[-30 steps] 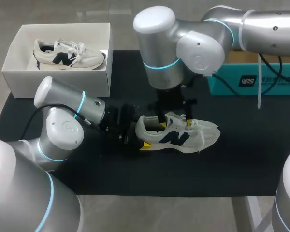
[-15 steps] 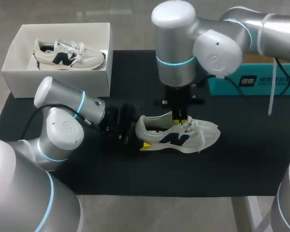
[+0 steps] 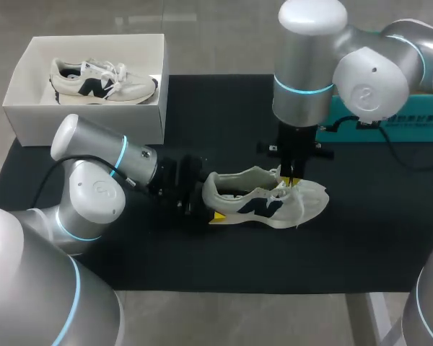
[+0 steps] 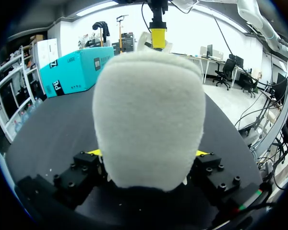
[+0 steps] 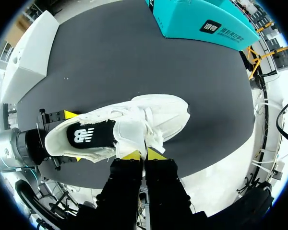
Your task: Take the shoe out of the shoebox, open the shoe tongue, remove and reinsert the insole, then place the shoe into the shoebox
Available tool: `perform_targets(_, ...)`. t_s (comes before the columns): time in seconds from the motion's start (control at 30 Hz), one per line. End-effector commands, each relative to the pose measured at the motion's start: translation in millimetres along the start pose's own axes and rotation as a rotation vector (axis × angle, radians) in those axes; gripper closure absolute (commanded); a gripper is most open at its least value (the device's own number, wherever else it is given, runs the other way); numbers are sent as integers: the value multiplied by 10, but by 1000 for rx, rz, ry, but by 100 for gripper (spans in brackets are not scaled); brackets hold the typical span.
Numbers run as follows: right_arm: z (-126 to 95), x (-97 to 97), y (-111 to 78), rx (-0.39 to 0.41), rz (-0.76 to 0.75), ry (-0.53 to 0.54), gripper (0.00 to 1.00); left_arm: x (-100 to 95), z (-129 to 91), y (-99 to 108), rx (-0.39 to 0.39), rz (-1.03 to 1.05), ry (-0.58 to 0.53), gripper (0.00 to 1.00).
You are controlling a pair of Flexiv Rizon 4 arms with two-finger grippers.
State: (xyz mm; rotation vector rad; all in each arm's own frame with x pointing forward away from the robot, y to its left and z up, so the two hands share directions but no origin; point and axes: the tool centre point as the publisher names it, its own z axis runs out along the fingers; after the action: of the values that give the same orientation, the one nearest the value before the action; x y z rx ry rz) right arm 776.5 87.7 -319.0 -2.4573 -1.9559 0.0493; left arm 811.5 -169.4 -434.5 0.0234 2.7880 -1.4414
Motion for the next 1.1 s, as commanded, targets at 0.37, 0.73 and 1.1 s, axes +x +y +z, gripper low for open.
perform_targets(0.37,-21,-572,-52,3,91,202,100,-1,1,18,-1,1,-1,100)
perform_targets(0.73,160,-702,-46,15,153,206,100,-1,1,18,-1,1,-1,100)
perform_targets(1.1,435,-678,-116,50,217,196,100,-1,1,18,-1,1,-1,100)
